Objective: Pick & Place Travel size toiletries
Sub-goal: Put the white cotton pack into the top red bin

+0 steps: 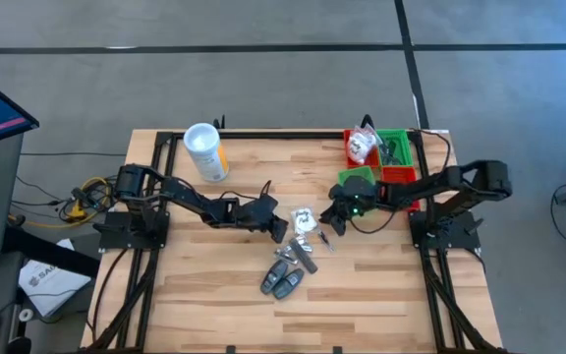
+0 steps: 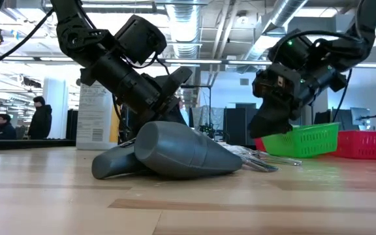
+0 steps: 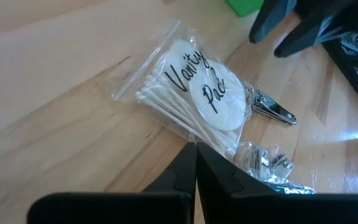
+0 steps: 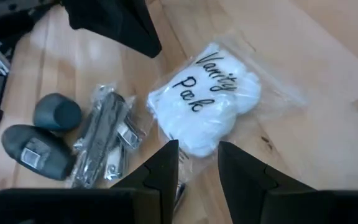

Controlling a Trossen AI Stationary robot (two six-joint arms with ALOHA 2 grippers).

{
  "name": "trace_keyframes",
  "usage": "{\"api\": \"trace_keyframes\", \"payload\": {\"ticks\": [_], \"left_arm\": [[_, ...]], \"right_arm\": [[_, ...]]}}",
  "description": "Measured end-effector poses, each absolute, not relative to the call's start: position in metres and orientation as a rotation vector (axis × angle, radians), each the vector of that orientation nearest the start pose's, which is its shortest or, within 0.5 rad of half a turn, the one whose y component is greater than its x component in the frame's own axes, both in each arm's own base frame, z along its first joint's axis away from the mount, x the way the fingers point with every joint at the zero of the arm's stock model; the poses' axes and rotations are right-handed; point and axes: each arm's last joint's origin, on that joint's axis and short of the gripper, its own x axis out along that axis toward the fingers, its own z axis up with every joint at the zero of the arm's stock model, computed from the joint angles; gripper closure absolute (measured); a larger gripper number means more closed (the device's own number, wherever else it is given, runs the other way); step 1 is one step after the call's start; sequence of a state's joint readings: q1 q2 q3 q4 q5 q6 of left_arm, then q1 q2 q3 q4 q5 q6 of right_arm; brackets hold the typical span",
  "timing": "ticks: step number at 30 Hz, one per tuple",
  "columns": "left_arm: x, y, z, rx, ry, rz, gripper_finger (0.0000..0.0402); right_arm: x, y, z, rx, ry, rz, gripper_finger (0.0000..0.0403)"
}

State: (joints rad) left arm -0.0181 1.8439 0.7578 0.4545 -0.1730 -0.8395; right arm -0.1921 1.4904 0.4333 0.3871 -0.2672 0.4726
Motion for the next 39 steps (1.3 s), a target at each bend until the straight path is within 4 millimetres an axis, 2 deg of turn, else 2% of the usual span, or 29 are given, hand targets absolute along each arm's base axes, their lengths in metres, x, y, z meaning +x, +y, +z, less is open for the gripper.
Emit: {"api": "trace_keyframes", "payload": {"ticks": [5, 11, 20, 39], "left_arm": [[0.336, -0.001, 0.112, -0.726, 0.528, 0.395, 0.0398], [0.337, -0.001, 0.113, -0.727, 0.527, 0.394, 0.0398], [0.337, 0.0, 0.113, -0.706, 0.52, 0.391, 0.0398], [0.337, 0.0, 0.114, -0.704, 0.512, 0.389, 0.0398]], "right_arm": [[0.244, -0.04, 0.138, 0.575, 0.606, -0.063, 0.0298], [0.243, -0.034, 0.144, 0.589, 0.612, -0.053, 0.0298], [0.264, -0.019, 0.161, 0.568, 0.62, 0.015, 0.0298], [0.265, -0.016, 0.163, 0.624, 0.631, -0.02, 0.0298]]}}
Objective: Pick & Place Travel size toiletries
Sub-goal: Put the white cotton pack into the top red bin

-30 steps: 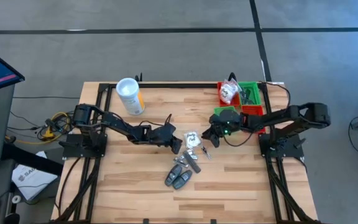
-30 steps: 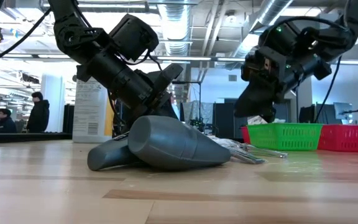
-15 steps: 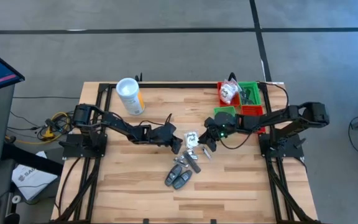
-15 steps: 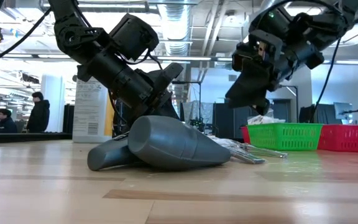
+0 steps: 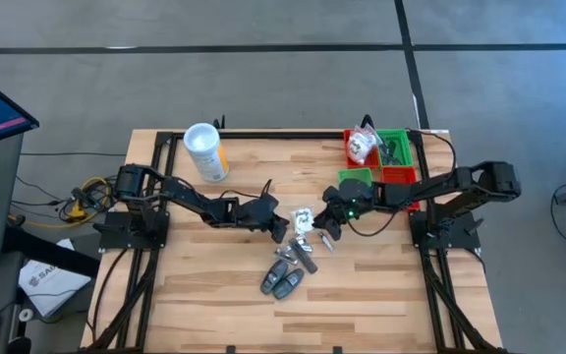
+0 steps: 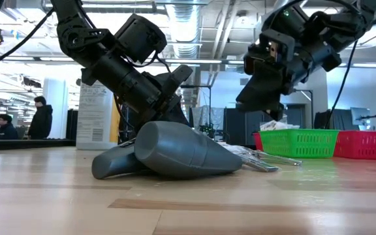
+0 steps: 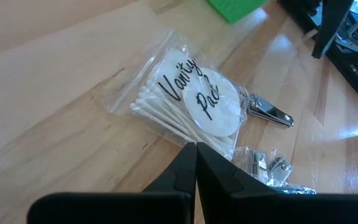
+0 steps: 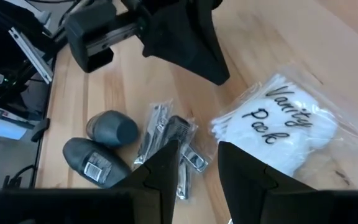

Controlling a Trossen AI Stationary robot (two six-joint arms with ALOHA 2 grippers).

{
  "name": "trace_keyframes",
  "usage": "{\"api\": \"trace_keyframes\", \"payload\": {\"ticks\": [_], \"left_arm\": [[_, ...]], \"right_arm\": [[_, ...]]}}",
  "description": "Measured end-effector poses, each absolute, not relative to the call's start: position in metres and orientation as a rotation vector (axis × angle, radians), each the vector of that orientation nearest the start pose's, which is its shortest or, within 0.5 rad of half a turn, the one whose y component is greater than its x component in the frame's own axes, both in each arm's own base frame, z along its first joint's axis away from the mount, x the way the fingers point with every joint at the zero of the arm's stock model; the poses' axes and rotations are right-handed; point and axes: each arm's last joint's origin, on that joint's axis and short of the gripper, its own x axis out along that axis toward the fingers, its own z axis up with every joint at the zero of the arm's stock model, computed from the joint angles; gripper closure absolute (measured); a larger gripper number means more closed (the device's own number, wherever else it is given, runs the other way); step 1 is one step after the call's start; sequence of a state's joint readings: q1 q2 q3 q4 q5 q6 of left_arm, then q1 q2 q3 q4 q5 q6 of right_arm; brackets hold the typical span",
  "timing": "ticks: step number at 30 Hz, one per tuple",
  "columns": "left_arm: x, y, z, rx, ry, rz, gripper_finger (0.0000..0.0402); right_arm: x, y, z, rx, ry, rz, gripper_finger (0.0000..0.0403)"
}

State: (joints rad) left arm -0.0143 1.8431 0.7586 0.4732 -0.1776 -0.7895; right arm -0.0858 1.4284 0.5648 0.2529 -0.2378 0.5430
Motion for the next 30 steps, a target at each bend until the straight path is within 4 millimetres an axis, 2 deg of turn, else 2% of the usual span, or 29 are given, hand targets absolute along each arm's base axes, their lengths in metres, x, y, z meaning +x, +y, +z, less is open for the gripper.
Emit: {"api": "trace_keyframes", "payload": {"ticks": [8, 13, 16, 20, 30], "left_arm": [[0.337, 0.0, 0.114, -0.704, 0.512, 0.389, 0.0398], [0.337, 0.0, 0.114, -0.704, 0.513, 0.39, 0.0398], [0.337, 0.0, 0.114, -0.704, 0.513, 0.39, 0.0398], [0.337, 0.0, 0.114, -0.704, 0.512, 0.39, 0.0398], [0.337, 0.0, 0.114, -0.696, 0.512, 0.389, 0.0398]], "right_arm": [[0.267, -0.013, 0.164, 0.59, 0.607, -0.021, 0.0298], [0.279, -0.018, 0.144, 0.595, 0.626, -0.024, 0.0298], [0.285, -0.024, 0.13, 0.632, 0.705, 0.002, 0.0298], [0.295, -0.034, 0.13, 0.63, 0.691, -0.001, 0.0298], [0.288, -0.056, 0.121, 0.676, 0.762, -0.098, 0.0298]]}}
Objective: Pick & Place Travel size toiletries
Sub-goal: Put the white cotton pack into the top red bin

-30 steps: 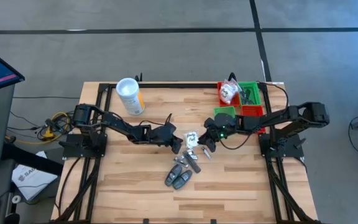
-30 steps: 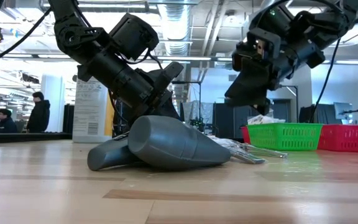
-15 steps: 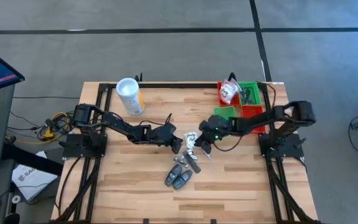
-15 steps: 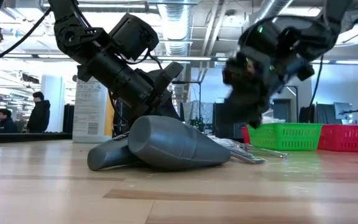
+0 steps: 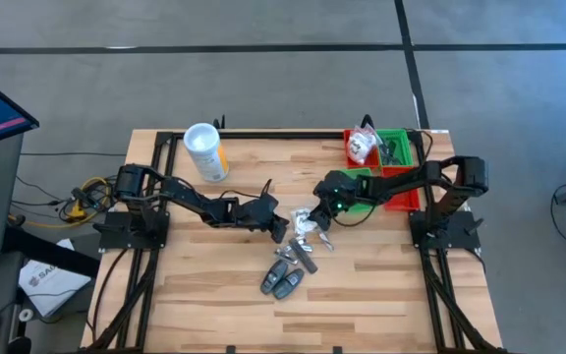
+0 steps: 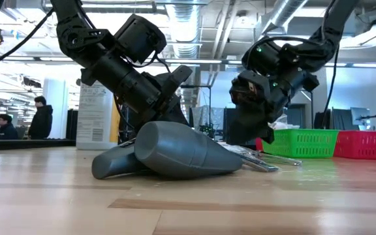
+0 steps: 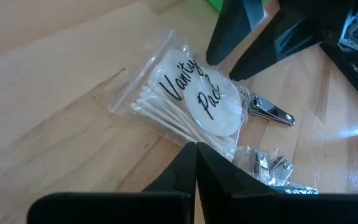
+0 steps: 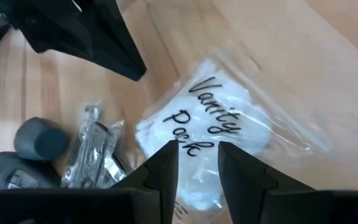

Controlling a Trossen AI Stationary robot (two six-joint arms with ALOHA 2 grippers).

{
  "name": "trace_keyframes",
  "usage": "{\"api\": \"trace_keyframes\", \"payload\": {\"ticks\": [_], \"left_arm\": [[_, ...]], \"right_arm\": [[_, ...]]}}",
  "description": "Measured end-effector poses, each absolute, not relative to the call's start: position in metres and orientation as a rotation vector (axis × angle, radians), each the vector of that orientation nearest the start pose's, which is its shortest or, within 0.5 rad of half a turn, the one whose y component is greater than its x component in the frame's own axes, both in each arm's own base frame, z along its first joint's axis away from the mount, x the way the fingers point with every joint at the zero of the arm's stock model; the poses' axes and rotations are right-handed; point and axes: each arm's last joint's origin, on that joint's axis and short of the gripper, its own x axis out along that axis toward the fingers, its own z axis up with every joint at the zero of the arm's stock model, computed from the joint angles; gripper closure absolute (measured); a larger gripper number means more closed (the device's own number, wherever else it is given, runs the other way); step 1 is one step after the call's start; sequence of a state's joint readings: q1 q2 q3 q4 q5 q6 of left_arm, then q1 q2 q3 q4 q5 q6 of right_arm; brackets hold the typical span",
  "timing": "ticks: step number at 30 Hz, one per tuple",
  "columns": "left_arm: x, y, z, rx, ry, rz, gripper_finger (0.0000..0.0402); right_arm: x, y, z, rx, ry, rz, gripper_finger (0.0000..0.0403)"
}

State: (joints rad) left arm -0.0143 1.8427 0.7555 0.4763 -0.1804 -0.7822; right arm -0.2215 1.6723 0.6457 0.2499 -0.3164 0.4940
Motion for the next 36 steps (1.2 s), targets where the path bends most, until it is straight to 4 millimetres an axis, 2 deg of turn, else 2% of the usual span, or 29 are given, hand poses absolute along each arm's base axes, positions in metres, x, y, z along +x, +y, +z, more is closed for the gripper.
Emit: {"api": "trace_keyframes", "payload": {"ticks": [18, 23, 36], "left_arm": [[0.337, 0.001, 0.114, -0.693, 0.505, 0.398, 0.0398], [0.337, 0.001, 0.114, -0.693, 0.505, 0.397, 0.0398], [0.337, 0.001, 0.114, -0.693, 0.504, 0.397, 0.0398]], "right_arm": [[0.281, -0.076, 0.123, 0.662, 0.758, -0.123, 0.0298], [0.274, -0.082, 0.121, 0.689, 0.804, -0.158, 0.0298], [0.273, -0.073, 0.119, 0.663, 0.85, -0.131, 0.0298]]}}
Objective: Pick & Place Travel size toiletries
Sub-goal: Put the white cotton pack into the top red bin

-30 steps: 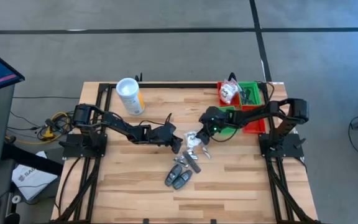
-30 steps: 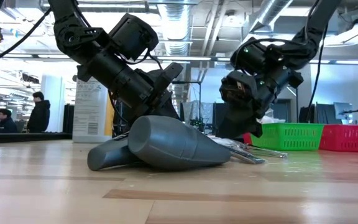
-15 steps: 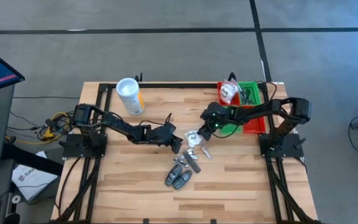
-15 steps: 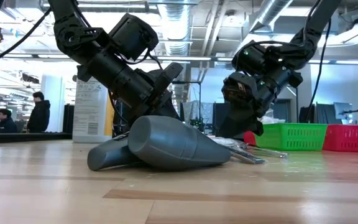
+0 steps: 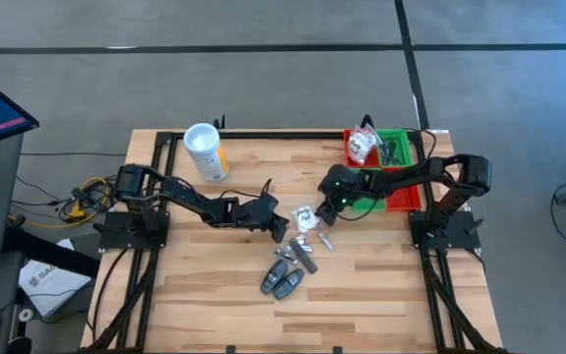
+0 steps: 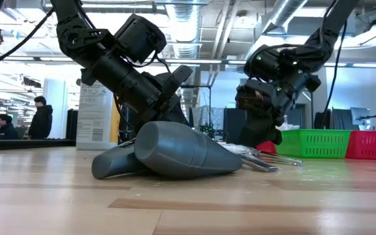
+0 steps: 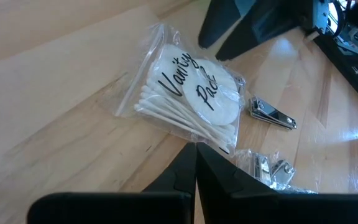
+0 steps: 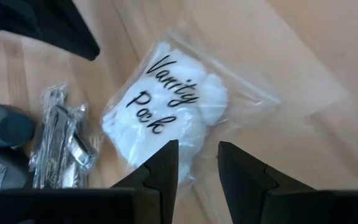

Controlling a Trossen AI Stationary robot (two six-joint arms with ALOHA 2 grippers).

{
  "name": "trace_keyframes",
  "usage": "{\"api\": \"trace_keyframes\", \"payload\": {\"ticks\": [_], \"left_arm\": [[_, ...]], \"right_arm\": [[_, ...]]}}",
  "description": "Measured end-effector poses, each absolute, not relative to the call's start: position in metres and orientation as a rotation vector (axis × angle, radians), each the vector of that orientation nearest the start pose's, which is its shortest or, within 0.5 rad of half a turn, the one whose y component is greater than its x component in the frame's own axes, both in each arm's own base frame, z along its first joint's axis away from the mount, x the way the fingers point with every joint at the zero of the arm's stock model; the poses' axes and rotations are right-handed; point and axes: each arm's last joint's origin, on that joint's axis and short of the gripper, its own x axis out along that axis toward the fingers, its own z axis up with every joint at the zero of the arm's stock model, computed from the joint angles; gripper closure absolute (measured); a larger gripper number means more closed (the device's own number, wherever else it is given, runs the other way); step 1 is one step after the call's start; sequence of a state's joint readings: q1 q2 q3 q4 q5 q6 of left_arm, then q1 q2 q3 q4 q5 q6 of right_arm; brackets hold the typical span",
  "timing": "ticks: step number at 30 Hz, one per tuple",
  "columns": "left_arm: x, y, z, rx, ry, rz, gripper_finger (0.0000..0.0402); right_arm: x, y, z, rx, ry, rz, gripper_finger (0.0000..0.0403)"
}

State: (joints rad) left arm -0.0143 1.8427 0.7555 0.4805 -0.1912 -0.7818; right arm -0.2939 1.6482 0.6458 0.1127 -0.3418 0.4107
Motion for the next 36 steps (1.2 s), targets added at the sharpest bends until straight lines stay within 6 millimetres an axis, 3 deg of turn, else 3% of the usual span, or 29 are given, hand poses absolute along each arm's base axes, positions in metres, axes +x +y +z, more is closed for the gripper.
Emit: {"api": "trace_keyframes", "payload": {"ticks": [14, 19, 22, 36], "left_arm": [[0.338, 0.001, 0.115, -0.666, 0.487, 0.407, 0.0398], [0.338, 0.001, 0.115, -0.659, 0.484, 0.404, 0.0398], [0.338, 0.001, 0.115, -0.644, 0.488, 0.4, 0.0398], [0.338, 0.001, 0.117, -0.595, 0.49, 0.387, 0.0398]], "right_arm": [[0.284, -0.072, 0.103, 0.646, 0.865, -0.142, 0.0299], [0.297, -0.071, 0.096, 0.621, 0.906, -0.119, 0.0345], [0.302, -0.069, 0.1, 0.585, 0.906, -0.093, 0.0392], [0.299, -0.069, 0.146, 0.482, 0.803, -0.129, 0.0402]]}}
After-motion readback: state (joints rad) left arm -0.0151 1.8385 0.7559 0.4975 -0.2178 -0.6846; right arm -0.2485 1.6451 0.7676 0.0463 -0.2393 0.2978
